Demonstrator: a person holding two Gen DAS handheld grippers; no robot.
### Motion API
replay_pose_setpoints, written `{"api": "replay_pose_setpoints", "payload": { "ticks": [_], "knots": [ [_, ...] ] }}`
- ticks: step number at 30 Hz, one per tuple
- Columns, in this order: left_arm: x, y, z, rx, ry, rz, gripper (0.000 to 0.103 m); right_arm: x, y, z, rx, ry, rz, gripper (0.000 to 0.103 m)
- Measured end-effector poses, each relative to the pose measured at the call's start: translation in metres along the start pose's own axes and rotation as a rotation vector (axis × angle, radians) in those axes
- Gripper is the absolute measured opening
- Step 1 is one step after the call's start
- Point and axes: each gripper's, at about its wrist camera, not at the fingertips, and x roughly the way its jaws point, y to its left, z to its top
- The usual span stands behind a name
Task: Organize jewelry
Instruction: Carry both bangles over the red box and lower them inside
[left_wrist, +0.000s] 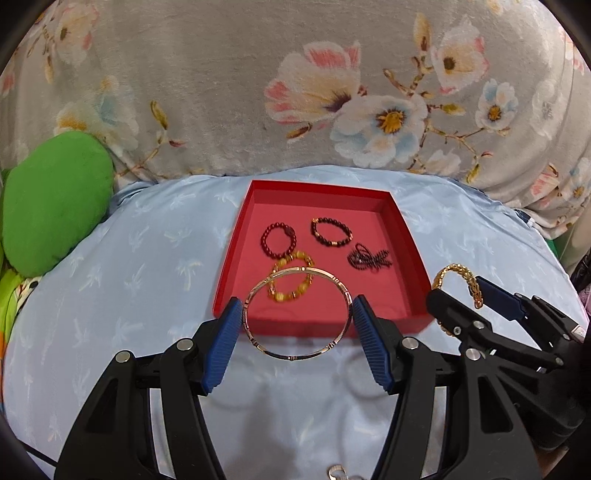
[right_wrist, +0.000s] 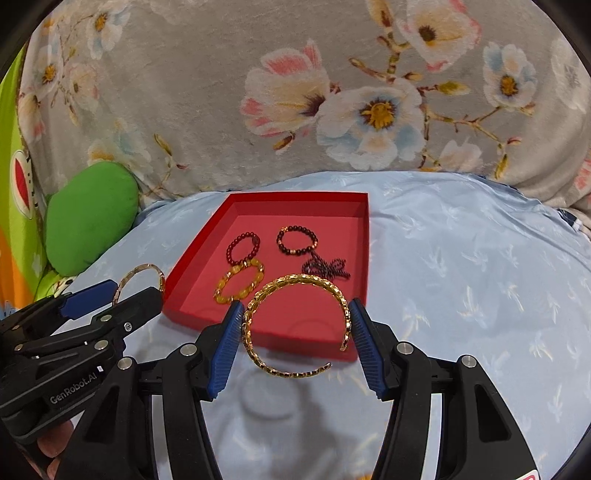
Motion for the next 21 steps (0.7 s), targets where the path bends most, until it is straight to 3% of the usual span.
{"api": "replay_pose_setpoints", "payload": {
  "ticks": [12,21],
  "knots": [
    [0.073,0.016,0.017,-0.010,0.059,0.002,0.059,0.085,-0.009,0.020,0.023,0.078,0.005,0.056],
    [0.103,0.017,0.013,-0.016,0.094,0.008,0.059,0.110,-0.014,0.011,0.036,0.115,0.000,0.057]
  ]
}}
